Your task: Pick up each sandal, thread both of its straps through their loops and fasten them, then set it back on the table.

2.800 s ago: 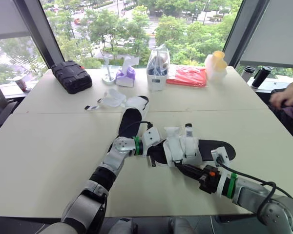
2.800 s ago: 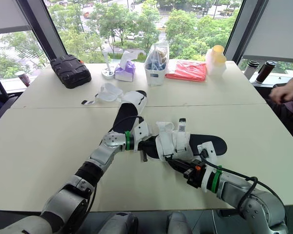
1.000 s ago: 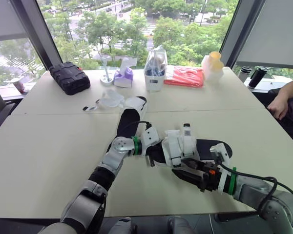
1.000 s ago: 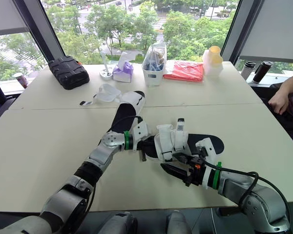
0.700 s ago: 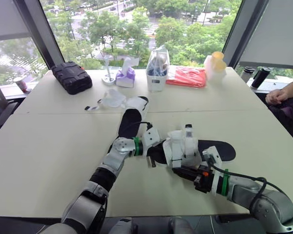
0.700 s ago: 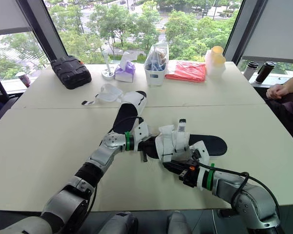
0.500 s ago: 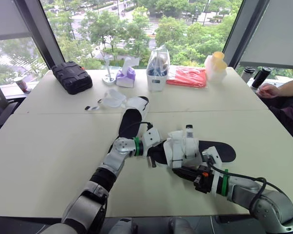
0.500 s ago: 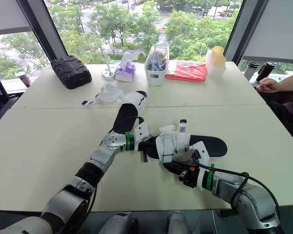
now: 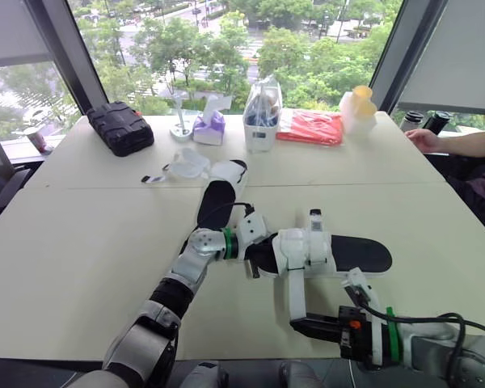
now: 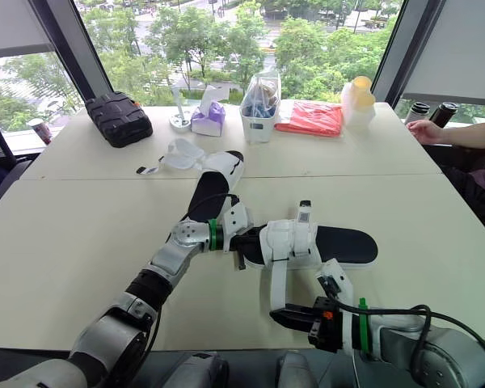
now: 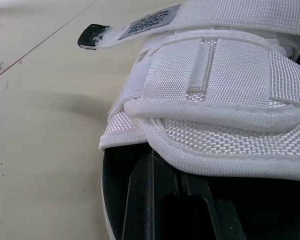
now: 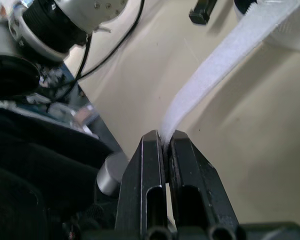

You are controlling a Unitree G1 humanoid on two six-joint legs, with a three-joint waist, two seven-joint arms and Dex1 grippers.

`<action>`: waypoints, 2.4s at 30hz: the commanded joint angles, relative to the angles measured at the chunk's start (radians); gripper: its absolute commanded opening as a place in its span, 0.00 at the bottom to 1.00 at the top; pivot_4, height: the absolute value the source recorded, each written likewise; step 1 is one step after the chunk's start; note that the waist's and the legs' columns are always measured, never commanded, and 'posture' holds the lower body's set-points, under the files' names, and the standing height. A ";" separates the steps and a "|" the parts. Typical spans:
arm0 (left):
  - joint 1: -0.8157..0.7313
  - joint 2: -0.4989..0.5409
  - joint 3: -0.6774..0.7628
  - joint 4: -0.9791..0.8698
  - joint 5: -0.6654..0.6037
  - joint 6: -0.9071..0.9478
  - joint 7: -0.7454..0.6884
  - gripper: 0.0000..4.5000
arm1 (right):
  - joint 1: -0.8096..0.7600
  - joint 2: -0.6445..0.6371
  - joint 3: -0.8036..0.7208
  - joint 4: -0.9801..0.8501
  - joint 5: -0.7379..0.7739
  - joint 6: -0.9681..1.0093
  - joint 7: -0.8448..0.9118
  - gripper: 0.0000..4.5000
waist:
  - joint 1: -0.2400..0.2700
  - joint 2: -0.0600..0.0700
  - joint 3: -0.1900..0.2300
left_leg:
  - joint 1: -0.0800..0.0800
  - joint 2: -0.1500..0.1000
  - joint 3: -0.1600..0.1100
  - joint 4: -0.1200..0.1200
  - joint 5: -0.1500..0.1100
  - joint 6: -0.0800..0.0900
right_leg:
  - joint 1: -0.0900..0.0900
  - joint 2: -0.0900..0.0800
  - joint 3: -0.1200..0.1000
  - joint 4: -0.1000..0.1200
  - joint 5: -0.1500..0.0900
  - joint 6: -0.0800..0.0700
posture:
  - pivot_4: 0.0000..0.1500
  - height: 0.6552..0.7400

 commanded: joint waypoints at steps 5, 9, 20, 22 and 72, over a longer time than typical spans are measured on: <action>-0.017 -0.015 -0.017 0.050 0.026 -0.025 0.018 0.00 | -0.019 -0.037 -0.043 -0.084 0.142 0.023 0.025 0.01 | 0.001 0.000 0.000 | -0.001 0.000 0.000 0.000 0.000 0.001 | 0.002 0.000 0.000 -0.006 0.002 0.002 | 1.00 1.00; -0.018 -0.020 -0.020 0.059 0.030 -0.036 0.016 0.00 | -0.117 -0.024 -0.053 -0.039 0.199 0.023 0.007 0.01 | 0.000 0.000 0.000 | -0.001 0.000 0.000 0.000 -0.001 0.002 | 0.005 0.000 0.000 -0.011 0.004 0.004 | 1.00 1.00; 0.001 -0.015 -0.019 0.042 0.028 -0.027 0.017 0.00 | -0.276 0.164 -0.097 0.197 0.514 0.000 -0.245 0.01 | -0.001 0.000 0.000 | -0.001 0.000 0.000 0.000 -0.002 0.003 | 0.005 0.000 0.000 -0.011 0.004 0.004 | 1.00 1.00; 0.003 -0.014 -0.019 0.039 0.028 -0.025 0.019 0.00 | -0.282 0.198 -0.105 0.239 0.534 -0.006 -0.279 0.01 | -0.001 0.001 0.000 | -0.001 0.000 0.000 0.000 -0.002 0.003 | 0.005 0.000 0.000 -0.011 0.004 0.004 | 1.00 1.00; 0.049 0.002 -0.012 -0.037 0.013 0.019 0.071 0.00 | -0.779 0.040 0.150 0.555 -0.214 -0.209 0.318 0.01 | -0.003 0.003 0.000 | -0.001 -0.001 0.002 0.000 -0.002 0.003 | 0.002 0.000 0.001 -0.011 0.005 0.003 | 1.00 1.00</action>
